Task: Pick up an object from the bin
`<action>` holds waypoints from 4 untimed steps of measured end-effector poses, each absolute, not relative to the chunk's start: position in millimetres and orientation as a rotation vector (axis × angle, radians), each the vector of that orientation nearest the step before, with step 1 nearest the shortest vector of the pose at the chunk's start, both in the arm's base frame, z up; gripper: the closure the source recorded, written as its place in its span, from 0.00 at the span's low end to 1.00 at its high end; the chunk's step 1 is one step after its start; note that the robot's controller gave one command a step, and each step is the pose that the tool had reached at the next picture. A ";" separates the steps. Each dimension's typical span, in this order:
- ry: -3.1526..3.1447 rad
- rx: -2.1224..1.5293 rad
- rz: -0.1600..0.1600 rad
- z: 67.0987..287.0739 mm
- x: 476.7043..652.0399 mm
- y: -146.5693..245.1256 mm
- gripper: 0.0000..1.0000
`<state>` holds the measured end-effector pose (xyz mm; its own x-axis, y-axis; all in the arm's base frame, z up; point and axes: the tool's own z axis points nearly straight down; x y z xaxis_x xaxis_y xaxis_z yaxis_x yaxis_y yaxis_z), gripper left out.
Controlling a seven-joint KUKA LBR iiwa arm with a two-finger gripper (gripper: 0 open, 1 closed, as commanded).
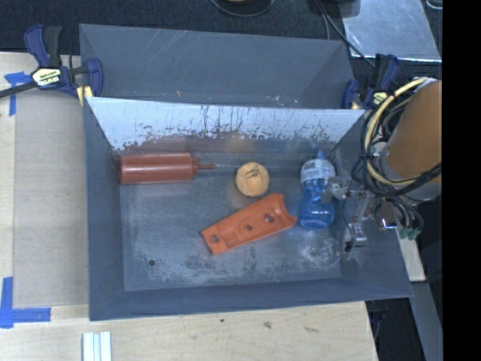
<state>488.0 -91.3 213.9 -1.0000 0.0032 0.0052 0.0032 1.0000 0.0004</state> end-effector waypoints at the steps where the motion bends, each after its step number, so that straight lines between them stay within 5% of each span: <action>1: -3.145 0.000 0.001 218.1 489.8 -90.8 0.00; 2: -3.133 0.245 0.000 78.1 546.2 -18.6 0.00; 3: -3.147 0.250 0.003 163.9 564.6 -6.6 0.00; 4: -3.132 0.242 0.000 76.2 545.2 -19.1 0.00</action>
Offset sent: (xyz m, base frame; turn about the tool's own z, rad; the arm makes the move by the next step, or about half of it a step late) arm 0.0583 0.0766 -0.1439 -0.1655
